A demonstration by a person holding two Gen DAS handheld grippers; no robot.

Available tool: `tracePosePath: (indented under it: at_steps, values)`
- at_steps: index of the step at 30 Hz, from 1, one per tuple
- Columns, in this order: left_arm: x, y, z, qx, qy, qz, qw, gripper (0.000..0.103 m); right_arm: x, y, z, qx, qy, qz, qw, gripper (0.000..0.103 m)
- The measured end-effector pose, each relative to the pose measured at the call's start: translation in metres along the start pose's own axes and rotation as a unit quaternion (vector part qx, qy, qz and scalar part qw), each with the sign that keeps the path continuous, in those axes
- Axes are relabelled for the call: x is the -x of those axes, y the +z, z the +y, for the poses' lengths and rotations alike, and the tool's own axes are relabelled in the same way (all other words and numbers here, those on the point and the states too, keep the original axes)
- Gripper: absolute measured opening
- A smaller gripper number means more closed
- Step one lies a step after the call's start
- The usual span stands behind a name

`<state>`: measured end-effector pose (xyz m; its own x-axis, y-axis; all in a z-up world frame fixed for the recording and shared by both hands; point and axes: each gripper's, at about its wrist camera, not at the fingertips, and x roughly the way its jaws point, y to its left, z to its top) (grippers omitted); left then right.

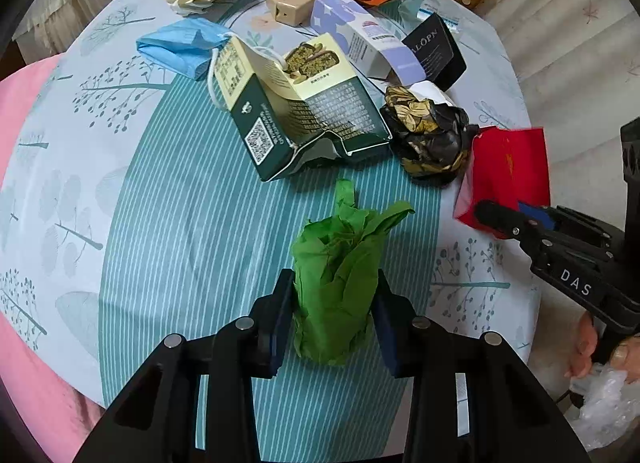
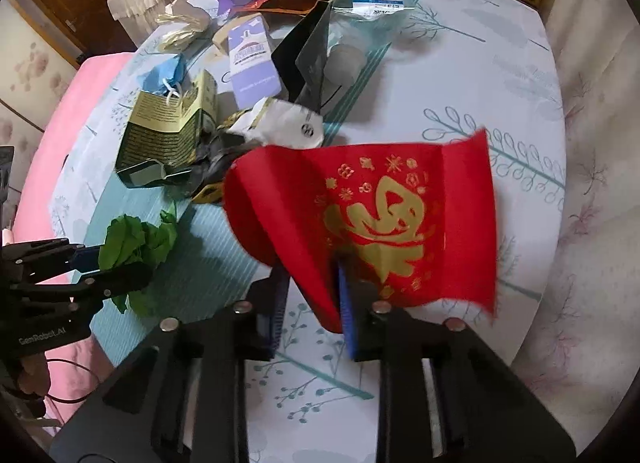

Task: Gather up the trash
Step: 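Grasp the green plastic bag with the left tool while the right tool grasps the red envelope, then carry the green bag and red envelope over the bin and release both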

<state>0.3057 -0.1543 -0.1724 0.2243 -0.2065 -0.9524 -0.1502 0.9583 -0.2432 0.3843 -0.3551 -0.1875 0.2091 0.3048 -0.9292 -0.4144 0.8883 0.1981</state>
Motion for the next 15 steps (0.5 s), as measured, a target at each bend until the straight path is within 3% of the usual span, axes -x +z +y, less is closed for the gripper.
tracePosePath:
  at_steps: [2, 9, 15]
  values:
    - [0.008, -0.005, 0.004, 0.002, -0.005, -0.004, 1.0000, 0.037, 0.007, -0.003, 0.003, 0.000, 0.002, -0.006, 1.000, 0.010]
    - [0.048, -0.025, 0.013, -0.007, -0.020, -0.027, 0.9994, 0.036, 0.051, -0.020, 0.022, -0.015, 0.044, -0.030, 0.998, 0.008]
    - [0.105, -0.053, 0.019, -0.047, -0.004, -0.054, 0.9974, 0.036, 0.083, -0.041, 0.074, 0.012, 0.084, -0.044, 0.995, 0.008]
